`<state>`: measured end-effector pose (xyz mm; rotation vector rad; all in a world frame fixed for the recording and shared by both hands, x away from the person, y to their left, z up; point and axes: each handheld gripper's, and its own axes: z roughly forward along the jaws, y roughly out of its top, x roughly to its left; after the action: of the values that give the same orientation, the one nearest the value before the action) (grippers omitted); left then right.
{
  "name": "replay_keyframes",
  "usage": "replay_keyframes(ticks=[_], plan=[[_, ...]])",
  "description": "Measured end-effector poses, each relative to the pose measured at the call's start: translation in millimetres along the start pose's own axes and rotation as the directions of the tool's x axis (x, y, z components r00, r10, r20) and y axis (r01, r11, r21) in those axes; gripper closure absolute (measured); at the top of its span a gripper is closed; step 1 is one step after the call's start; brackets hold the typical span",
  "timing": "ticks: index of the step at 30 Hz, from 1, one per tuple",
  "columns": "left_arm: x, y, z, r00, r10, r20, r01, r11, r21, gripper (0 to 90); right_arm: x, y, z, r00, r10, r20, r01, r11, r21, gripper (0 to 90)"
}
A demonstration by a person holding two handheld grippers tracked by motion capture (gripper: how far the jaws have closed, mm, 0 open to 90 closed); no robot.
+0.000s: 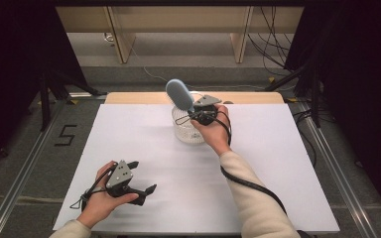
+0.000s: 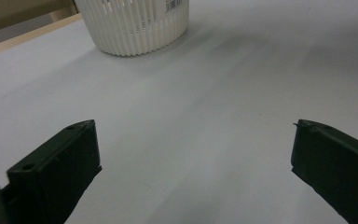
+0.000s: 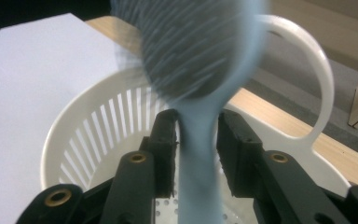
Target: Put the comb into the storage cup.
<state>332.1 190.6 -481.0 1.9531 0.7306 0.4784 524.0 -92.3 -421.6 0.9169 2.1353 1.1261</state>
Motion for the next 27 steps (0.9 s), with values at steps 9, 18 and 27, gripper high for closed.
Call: replay_keyframes(ticks=[9,18,27], plan=[[-0.5,0.1,0.4,1.0,0.003,0.0,-0.003,1.0,0.001,0.5,-6.5,-5.5,-15.7,0.9999,0.008,-0.011,-0.008,1.0,0.003,64.9],[-0.6,0.1,0.4,1.0,0.001,-0.003,-0.001,1.0,0.001,0.5,-12.5,-7.0,-27.5,0.9984,0.027,-0.049,-0.027,1.0,-0.002,55.0],[-0.4,-0.2,0.7,1.0,-0.002,-0.001,0.002,1.0,0.002,0.5,-19.1,-11.6,-39.2,0.9918,0.06,-0.113,-0.063,0.998,-0.026,41.5]])
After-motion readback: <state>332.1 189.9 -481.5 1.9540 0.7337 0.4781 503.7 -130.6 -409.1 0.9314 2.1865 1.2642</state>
